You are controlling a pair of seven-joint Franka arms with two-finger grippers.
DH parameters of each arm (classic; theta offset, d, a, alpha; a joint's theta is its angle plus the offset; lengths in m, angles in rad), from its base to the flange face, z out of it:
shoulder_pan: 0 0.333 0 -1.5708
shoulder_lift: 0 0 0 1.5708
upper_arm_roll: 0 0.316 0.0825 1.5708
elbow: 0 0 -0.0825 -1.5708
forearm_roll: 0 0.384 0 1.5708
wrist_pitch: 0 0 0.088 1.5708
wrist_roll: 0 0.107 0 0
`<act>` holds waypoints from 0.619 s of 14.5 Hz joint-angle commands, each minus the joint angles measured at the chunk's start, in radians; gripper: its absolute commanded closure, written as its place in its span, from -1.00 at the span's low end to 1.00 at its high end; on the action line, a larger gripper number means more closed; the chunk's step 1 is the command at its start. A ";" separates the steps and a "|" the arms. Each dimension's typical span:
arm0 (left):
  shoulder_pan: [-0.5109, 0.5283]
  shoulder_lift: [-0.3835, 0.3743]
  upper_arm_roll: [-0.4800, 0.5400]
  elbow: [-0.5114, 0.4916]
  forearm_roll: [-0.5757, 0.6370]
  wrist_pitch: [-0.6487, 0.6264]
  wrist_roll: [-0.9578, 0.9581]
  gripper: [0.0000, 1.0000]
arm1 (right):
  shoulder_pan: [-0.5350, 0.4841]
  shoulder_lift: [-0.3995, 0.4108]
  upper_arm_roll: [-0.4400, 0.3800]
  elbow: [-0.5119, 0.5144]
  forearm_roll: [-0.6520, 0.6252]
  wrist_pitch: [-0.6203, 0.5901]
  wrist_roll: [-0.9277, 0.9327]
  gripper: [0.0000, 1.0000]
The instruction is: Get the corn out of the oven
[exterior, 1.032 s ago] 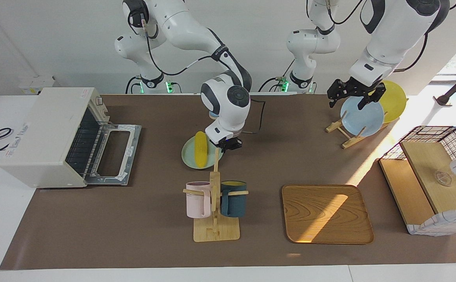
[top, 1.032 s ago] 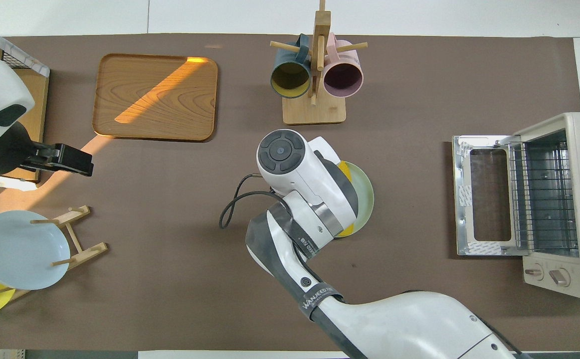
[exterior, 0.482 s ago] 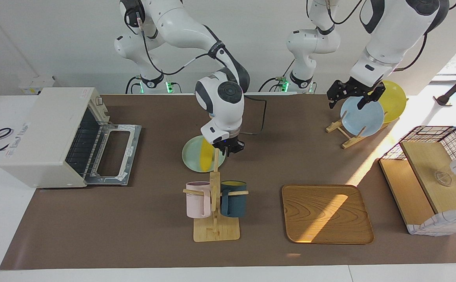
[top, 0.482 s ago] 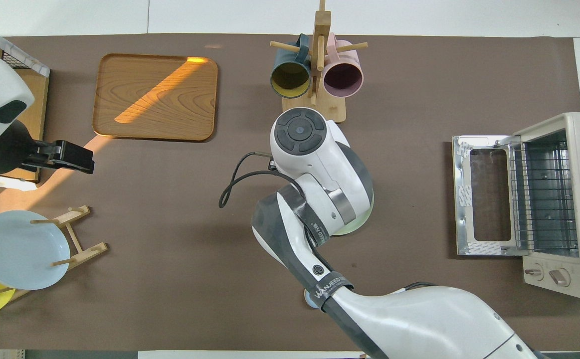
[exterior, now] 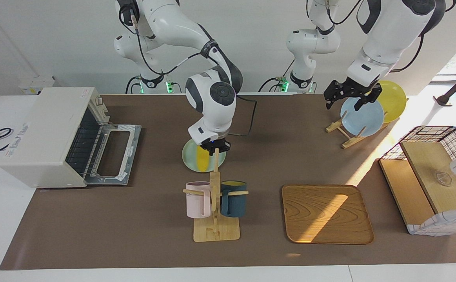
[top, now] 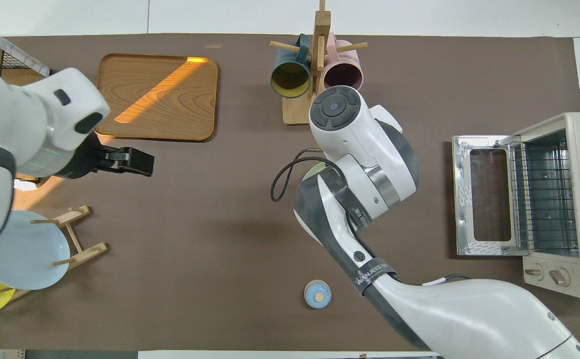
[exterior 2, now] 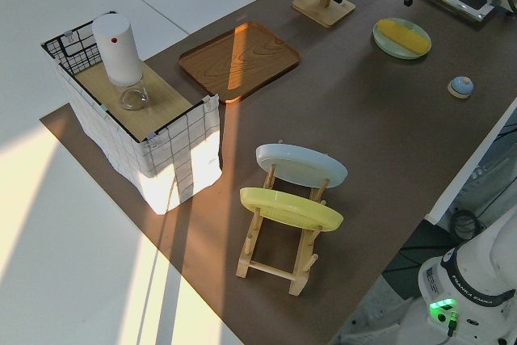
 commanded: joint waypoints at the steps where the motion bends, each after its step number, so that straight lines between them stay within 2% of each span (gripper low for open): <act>1: -0.068 -0.022 0.012 -0.070 -0.033 0.063 -0.035 -1.00 | -0.119 -0.063 0.011 -0.146 -0.019 0.029 -0.043 1.00; 4: -0.079 -0.014 0.012 -0.071 -0.053 0.089 -0.041 -1.00 | -0.186 -0.089 0.009 -0.247 -0.034 0.083 -0.107 1.00; 6: -0.165 0.028 0.012 -0.078 -0.056 0.170 -0.152 -1.00 | -0.242 -0.100 0.009 -0.290 -0.068 0.116 -0.161 1.00; 9: -0.323 0.146 0.013 -0.076 -0.056 0.327 -0.318 -1.00 | -0.288 -0.114 0.009 -0.345 -0.084 0.169 -0.227 1.00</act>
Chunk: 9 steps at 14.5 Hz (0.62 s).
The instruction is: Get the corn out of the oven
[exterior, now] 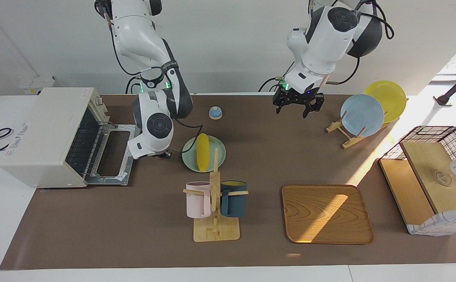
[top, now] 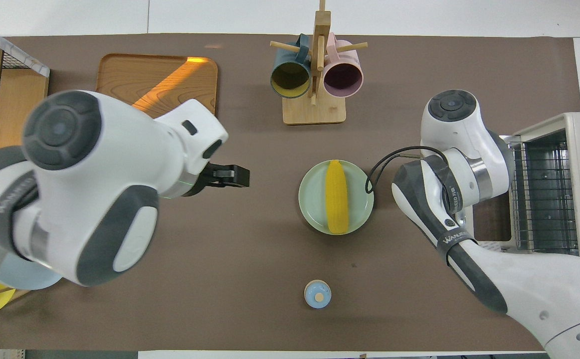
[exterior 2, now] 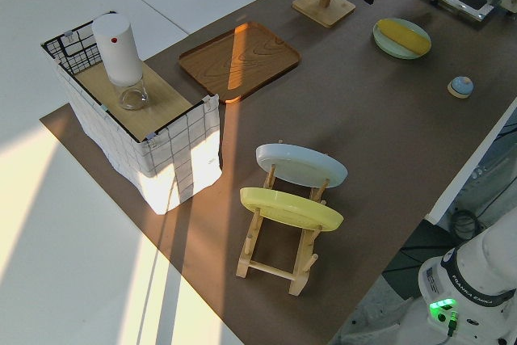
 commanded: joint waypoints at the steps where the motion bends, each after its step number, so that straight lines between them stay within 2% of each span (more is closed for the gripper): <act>1: -0.137 0.109 0.016 -0.003 -0.008 0.141 -0.110 -1.00 | -0.023 -0.049 0.014 -0.079 -0.040 0.042 -0.034 1.00; 5: -0.275 0.265 0.019 0.024 -0.003 0.329 -0.228 -1.00 | -0.048 -0.051 0.014 -0.090 -0.041 0.050 -0.072 1.00; 7: -0.306 0.387 0.020 0.108 0.006 0.378 -0.271 -1.00 | -0.060 -0.051 0.013 -0.087 -0.073 0.042 -0.117 1.00; 9: -0.311 0.440 0.020 0.139 0.007 0.409 -0.273 -1.00 | -0.059 -0.050 0.014 -0.070 -0.125 0.022 -0.126 1.00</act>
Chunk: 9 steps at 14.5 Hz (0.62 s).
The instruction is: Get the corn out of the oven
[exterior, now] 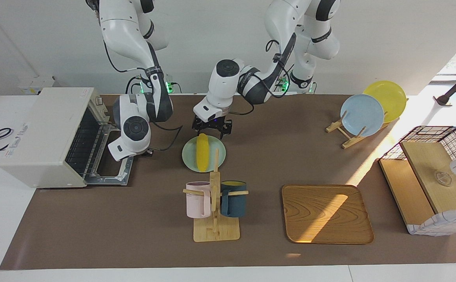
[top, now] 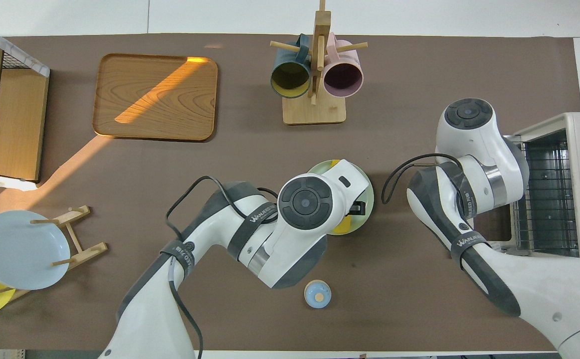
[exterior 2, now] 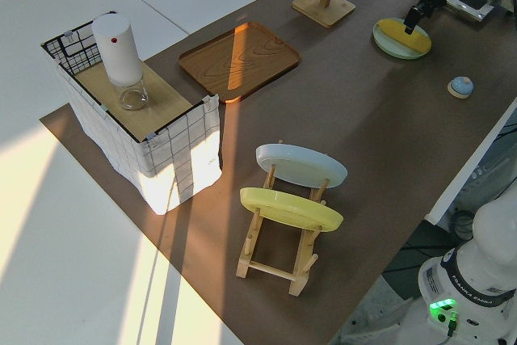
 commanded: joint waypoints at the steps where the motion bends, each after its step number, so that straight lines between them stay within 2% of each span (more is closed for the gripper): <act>1: -0.026 0.078 0.019 0.067 0.016 0.071 -0.035 -1.00 | -0.023 -0.030 0.005 0.014 -0.096 -0.036 -0.054 1.00; 4: -0.047 0.116 0.025 0.065 0.044 0.112 -0.068 -1.00 | -0.032 -0.066 0.004 0.101 -0.096 -0.155 -0.173 1.00; 6: -0.101 0.171 0.060 0.071 0.097 0.127 -0.121 -1.00 | -0.054 -0.117 0.002 0.129 -0.099 -0.223 -0.238 1.00; 9: -0.097 0.175 0.077 0.106 0.104 0.124 -0.131 -1.00 | -0.095 -0.178 0.004 0.139 -0.101 -0.265 -0.312 1.00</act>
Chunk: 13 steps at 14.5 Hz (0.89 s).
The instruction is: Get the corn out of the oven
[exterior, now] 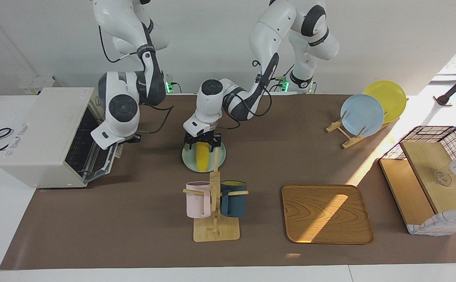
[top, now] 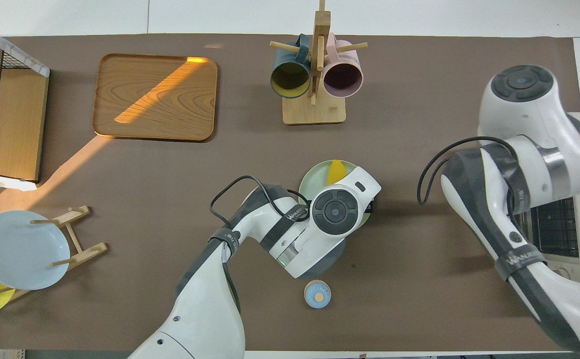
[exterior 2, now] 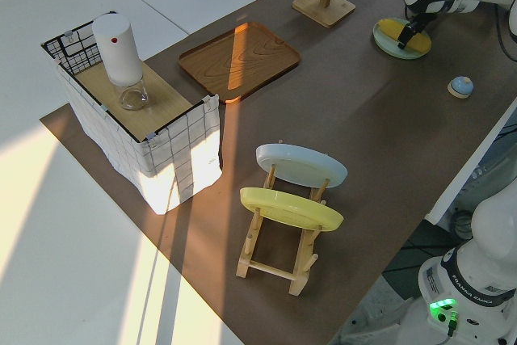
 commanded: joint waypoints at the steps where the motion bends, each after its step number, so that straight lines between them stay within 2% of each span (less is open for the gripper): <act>1: -0.004 0.016 0.027 0.058 0.024 -0.007 -0.019 -0.62 | -0.061 -0.053 0.004 0.002 -0.028 -0.023 -0.076 1.00; 2: -0.002 0.010 0.027 0.060 0.021 -0.024 -0.018 0.22 | -0.073 -0.066 0.004 0.002 -0.024 -0.029 -0.095 1.00; 3: -0.001 0.005 0.027 0.057 0.018 -0.030 -0.018 0.84 | -0.086 -0.080 0.004 0.002 -0.021 -0.032 -0.117 1.00; 4: 0.008 -0.012 0.027 0.057 0.012 -0.055 -0.018 1.00 | -0.096 -0.096 0.004 0.002 -0.018 -0.034 -0.141 1.00; 7: 0.025 -0.074 0.027 0.055 -0.006 -0.140 -0.024 1.00 | -0.132 -0.163 0.004 0.001 -0.014 -0.074 -0.228 1.00; 9: 0.066 -0.154 0.027 0.046 -0.006 -0.231 -0.012 1.00 | -0.130 -0.195 0.007 0.001 -0.003 -0.098 -0.228 1.00; 11: 0.137 -0.225 0.027 0.044 -0.006 -0.347 0.046 1.00 | -0.136 -0.211 0.000 0.002 0.160 -0.083 -0.217 1.00; 12: 0.207 -0.249 0.026 0.047 -0.006 -0.401 0.132 1.00 | -0.159 -0.215 0.000 -0.021 0.229 -0.039 -0.215 1.00; 13: 0.278 -0.251 0.026 0.055 -0.008 -0.418 0.211 1.00 | -0.167 -0.229 0.001 -0.076 0.248 0.054 -0.218 1.00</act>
